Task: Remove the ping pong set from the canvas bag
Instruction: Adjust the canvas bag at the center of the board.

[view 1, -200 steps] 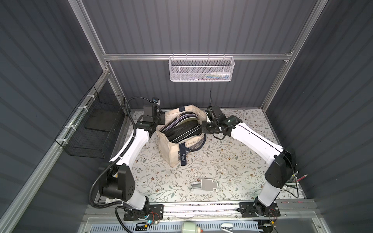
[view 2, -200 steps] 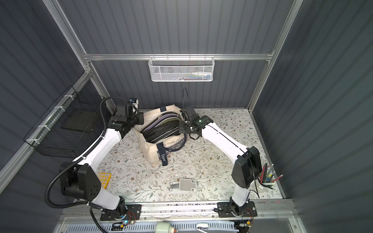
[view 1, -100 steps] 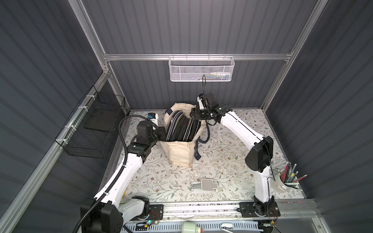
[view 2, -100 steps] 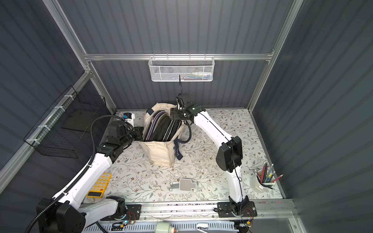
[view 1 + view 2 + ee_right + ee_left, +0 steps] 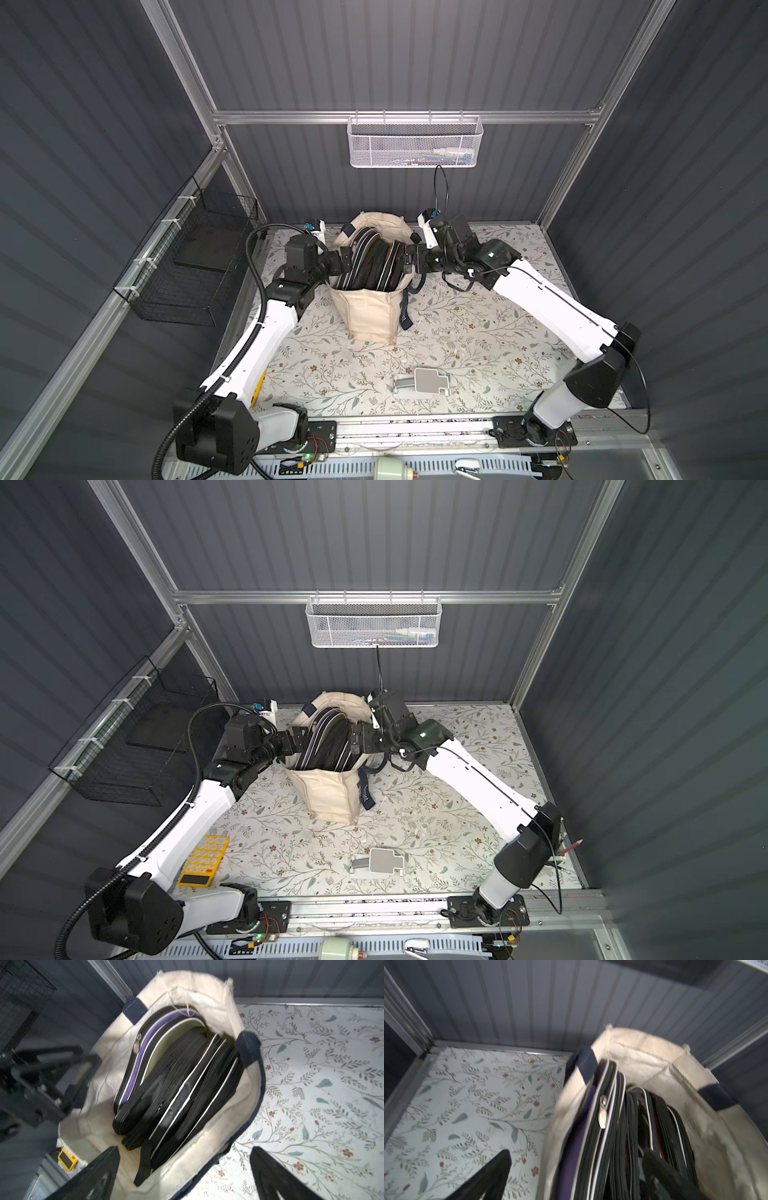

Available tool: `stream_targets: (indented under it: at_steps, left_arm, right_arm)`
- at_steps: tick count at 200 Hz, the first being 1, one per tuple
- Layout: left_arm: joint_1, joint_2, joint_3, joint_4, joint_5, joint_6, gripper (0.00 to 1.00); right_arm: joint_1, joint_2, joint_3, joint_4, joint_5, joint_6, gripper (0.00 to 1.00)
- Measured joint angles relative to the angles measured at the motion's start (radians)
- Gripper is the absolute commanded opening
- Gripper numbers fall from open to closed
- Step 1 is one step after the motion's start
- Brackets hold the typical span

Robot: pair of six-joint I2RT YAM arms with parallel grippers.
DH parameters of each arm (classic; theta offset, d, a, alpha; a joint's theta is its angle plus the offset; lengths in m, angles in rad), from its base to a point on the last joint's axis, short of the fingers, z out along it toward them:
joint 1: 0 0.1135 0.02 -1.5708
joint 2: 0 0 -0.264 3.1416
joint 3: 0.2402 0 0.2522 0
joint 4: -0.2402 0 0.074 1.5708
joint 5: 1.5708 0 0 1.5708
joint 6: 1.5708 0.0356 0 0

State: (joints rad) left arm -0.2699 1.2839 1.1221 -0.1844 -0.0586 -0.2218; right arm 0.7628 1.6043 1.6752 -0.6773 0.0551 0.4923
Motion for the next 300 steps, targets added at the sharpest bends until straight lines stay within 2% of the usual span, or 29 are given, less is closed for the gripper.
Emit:
stream_targets:
  at_steps: [24, 51, 108, 142, 180, 189, 197, 209, 217, 219, 232, 244, 252, 259, 272, 300]
  left_arm:
    - [0.0, 0.084, 0.114, 0.016, -0.036, 0.028, 0.99]
    - [0.001, 0.217, 0.257, 0.045, -0.015, 0.075, 0.99]
    - [0.005, 0.549, 0.562, 0.05, 0.163, 0.199, 0.99]
    - [0.008, 0.672, 0.682, -0.012, 0.236, 0.254, 0.98]
    - [0.012, 0.696, 0.697, -0.072, 0.261, 0.294, 0.85]
    - [0.013, 0.696, 0.697, -0.082, 0.262, 0.303, 0.75]
    - [0.015, 0.696, 0.697, -0.086, 0.263, 0.314, 0.56]
    - [0.017, 0.696, 0.697, -0.087, 0.262, 0.316, 0.19]
    - [0.019, 0.696, 0.697, -0.092, 0.262, 0.316, 0.02]
    - [0.019, 0.696, 0.697, -0.093, 0.262, 0.317, 0.0]
    - [0.022, 0.697, 0.697, -0.095, 0.264, 0.317, 0.0]
    - [0.024, 0.697, 0.697, -0.097, 0.264, 0.32, 0.0]
    - [0.024, 0.697, 0.695, -0.096, 0.261, 0.319, 0.0]
    - [0.026, 0.696, 0.689, -0.089, 0.257, 0.318, 0.0]
    - [0.031, 0.69, 0.669, -0.073, 0.243, 0.313, 0.0]
    - [0.05, 0.611, 0.561, -0.047, 0.148, 0.288, 0.0]
  right_arm:
    - [0.036, -0.01, -0.066, -0.008, 0.012, 0.047, 0.97]
    - [0.048, -0.008, -0.099, -0.019, 0.018, 0.089, 0.96]
    - [0.049, -0.008, -0.117, 0.007, 0.015, 0.14, 0.95]
    - [0.05, -0.008, -0.117, 0.024, -0.002, 0.158, 0.94]
    - [0.05, -0.008, -0.118, 0.032, -0.016, 0.171, 0.92]
    - [0.05, -0.008, -0.119, 0.038, -0.023, 0.175, 0.91]
    - [0.05, -0.008, -0.122, 0.041, -0.026, 0.179, 0.89]
    - [0.05, -0.003, -0.125, 0.045, -0.027, 0.182, 0.83]
    - [0.05, 0.004, -0.126, 0.048, -0.029, 0.186, 0.78]
    - [0.05, 0.007, -0.126, 0.049, -0.029, 0.183, 0.78]
    - [0.048, 0.028, -0.126, 0.06, -0.034, 0.189, 0.63]
    - [0.046, 0.057, -0.126, 0.07, -0.039, 0.195, 0.43]
    - [0.043, 0.077, -0.126, 0.077, -0.042, 0.196, 0.24]
    - [0.039, 0.097, -0.126, 0.085, -0.047, 0.194, 0.15]
    - [0.028, 0.123, -0.126, 0.097, -0.056, 0.2, 0.09]
    - [-0.015, 0.146, -0.115, 0.105, -0.076, 0.188, 0.09]
